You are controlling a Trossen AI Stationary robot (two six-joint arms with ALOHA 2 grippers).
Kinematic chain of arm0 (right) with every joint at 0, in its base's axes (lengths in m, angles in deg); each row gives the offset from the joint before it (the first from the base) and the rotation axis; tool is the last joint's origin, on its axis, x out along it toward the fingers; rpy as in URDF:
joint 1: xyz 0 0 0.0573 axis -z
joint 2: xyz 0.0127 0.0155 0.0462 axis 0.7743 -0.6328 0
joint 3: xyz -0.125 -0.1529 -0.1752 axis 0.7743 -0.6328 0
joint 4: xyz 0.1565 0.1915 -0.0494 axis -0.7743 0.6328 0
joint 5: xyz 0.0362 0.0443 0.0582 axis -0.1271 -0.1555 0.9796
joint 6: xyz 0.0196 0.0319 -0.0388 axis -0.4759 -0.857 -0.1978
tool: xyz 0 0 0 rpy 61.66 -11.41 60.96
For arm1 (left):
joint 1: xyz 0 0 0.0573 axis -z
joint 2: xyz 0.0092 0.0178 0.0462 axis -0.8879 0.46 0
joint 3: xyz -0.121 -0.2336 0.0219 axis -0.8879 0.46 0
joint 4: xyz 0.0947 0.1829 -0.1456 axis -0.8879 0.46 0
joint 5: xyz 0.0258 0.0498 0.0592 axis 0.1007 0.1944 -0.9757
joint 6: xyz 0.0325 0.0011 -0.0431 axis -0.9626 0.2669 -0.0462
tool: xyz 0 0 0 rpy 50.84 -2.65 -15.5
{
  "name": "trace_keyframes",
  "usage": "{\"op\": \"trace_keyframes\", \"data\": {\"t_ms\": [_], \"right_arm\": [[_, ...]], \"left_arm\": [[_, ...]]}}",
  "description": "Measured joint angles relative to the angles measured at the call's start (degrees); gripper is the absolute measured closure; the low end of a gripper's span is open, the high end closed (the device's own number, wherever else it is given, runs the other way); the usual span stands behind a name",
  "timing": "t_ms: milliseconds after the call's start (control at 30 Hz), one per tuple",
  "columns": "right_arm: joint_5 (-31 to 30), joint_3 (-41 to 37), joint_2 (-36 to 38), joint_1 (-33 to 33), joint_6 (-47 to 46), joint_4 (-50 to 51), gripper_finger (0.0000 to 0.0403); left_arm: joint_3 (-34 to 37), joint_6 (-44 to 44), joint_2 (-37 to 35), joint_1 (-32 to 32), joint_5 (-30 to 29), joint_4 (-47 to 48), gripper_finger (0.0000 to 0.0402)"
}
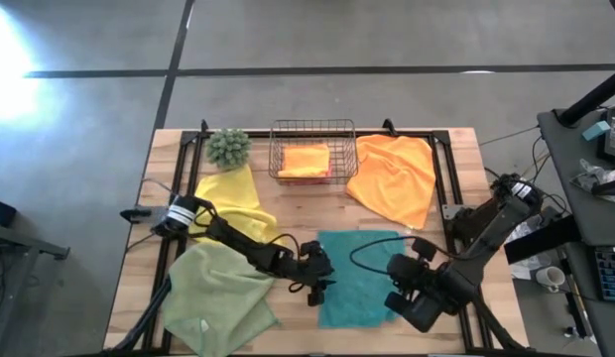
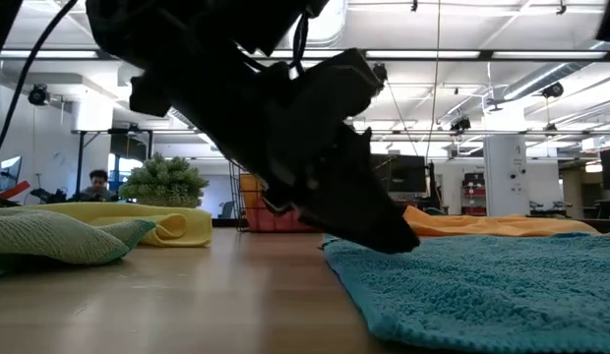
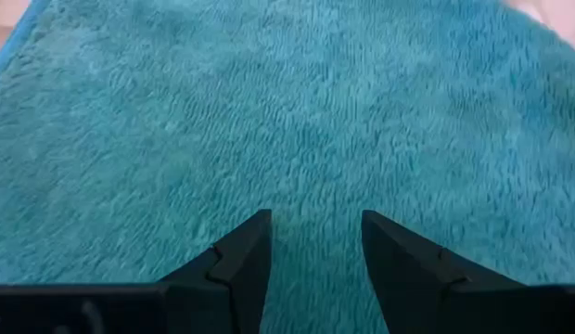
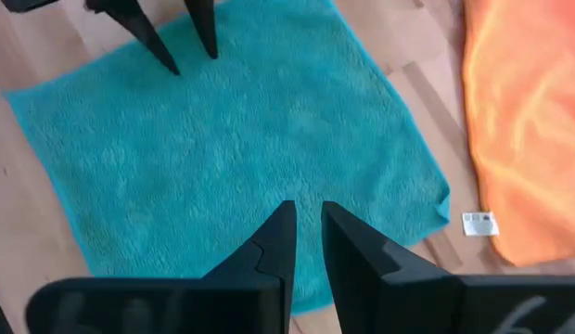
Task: Fold microfiber towels
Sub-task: Fold the blue microfiber towel
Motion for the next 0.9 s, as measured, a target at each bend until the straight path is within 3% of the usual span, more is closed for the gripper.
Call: {"op": "trace_keyframes", "data": {"t_ms": [267, 400, 700, 900], "right_arm": [[0.0, -5.5, 0.6, -5.6, -7.3, -2.3, 0.0355], [0.0, -9.8, 0.6, -7.9, -8.1, -9.7, 0.0355], [0.0, -21.6, 0.6, -11.3, -6.6, -34.1, 0.0355], [0.4, -24.2, 0.6, -11.3, -3.9, -37.8, 0.0355]], "left_arm": [[-0.4, 2.7, -0.3, 0.1, -0.4, 8.3, 0.0249], [-0.4, 2.8, -0.7, 0.1, -0.4, 11.4, 0.0249], [0.2, -0.3, -7.8, 0.0, -3.9, 30.9, 0.0249], [-0.2, -1.6, -12.1, 0.2, 1.4, 30.8, 0.0249]]}}
